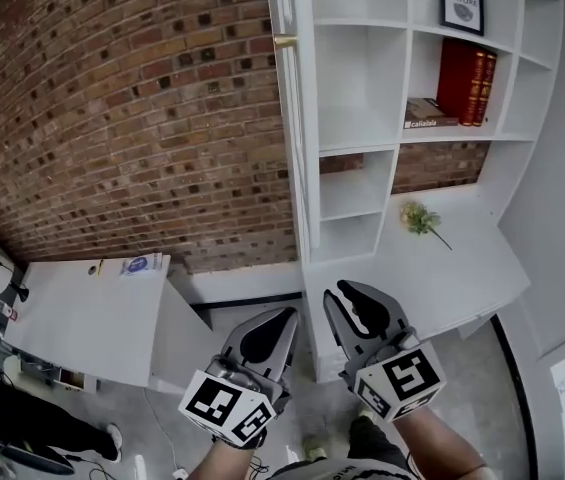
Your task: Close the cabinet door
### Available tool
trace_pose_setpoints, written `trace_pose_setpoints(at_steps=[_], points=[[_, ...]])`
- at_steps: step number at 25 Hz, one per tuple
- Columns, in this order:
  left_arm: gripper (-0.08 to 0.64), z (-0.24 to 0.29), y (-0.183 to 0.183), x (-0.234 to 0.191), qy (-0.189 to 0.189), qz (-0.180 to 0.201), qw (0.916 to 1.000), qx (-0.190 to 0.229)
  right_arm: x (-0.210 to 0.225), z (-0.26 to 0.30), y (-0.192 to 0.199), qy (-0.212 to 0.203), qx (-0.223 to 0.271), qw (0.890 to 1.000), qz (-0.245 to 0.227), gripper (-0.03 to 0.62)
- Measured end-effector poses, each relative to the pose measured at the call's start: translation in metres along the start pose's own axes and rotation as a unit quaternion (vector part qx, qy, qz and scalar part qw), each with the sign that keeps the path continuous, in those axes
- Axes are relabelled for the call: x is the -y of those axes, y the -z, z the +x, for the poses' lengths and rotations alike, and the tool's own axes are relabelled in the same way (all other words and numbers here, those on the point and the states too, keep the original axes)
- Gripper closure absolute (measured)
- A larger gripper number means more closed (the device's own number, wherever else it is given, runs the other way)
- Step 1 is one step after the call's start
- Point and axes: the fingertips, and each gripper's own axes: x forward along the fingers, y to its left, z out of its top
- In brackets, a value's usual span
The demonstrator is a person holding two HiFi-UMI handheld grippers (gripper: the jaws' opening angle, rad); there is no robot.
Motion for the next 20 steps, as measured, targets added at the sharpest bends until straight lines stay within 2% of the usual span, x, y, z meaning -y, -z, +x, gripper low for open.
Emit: trace_pose_setpoints(at_steps=[10,13,20], points=[[0.549,0.030,-0.006,-0.022,-0.022,0.012,0.9997,0.004,0.030,0.060,0.004,0.013,0.003,1.000,-0.021,0.509],[0.549,0.038,-0.006,-0.029,-0.029,0.013,0.9995,0.003,0.037,0.073,0.009,0.017,0.000,1.000,-0.026,0.485],[0.549,0.052,-0.004,-0.046,-0.044,0.011,0.9990,-0.002,0.047,0.092,0.015,0.023,-0.004,0.999,-0.028,0.483]])
